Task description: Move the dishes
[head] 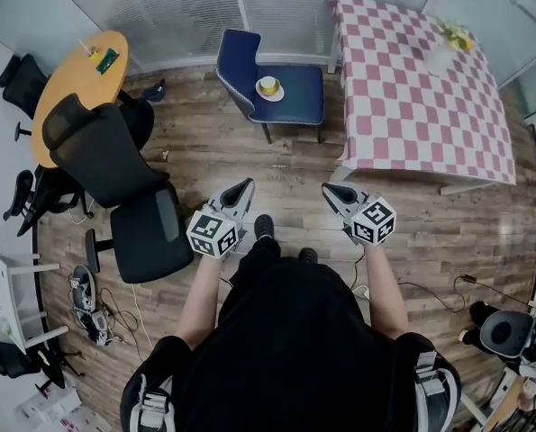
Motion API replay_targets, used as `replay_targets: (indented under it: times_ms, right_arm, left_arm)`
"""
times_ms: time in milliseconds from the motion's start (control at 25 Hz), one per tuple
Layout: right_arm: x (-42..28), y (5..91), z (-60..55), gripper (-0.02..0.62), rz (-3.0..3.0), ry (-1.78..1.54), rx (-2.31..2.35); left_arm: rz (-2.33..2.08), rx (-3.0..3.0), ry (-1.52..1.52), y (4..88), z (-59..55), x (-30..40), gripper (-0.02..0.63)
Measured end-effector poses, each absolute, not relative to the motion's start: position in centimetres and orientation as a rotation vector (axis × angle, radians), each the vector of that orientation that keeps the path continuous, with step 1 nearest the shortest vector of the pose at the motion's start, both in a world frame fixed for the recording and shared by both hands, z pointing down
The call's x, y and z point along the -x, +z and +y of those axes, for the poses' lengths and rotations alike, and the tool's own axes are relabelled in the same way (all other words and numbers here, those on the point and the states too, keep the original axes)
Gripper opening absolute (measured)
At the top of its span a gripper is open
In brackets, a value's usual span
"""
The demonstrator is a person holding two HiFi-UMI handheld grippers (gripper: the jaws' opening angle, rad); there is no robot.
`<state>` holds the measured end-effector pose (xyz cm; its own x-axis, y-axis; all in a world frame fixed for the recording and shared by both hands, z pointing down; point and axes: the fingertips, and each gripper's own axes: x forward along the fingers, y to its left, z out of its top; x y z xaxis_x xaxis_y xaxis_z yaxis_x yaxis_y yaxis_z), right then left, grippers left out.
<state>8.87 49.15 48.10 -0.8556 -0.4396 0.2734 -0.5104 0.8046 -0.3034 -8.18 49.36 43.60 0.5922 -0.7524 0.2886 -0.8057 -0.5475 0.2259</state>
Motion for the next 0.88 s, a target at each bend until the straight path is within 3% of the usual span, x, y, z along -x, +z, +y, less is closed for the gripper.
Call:
replay_targets:
  times_ms: [880]
  right_arm:
    - [0.9, 49.6, 38.2, 0.015, -2.680, 0.500, -0.912]
  left_arm:
    - [-1.063, -2.566, 0.247, 45.1, 36.1, 16.8, 0.021]
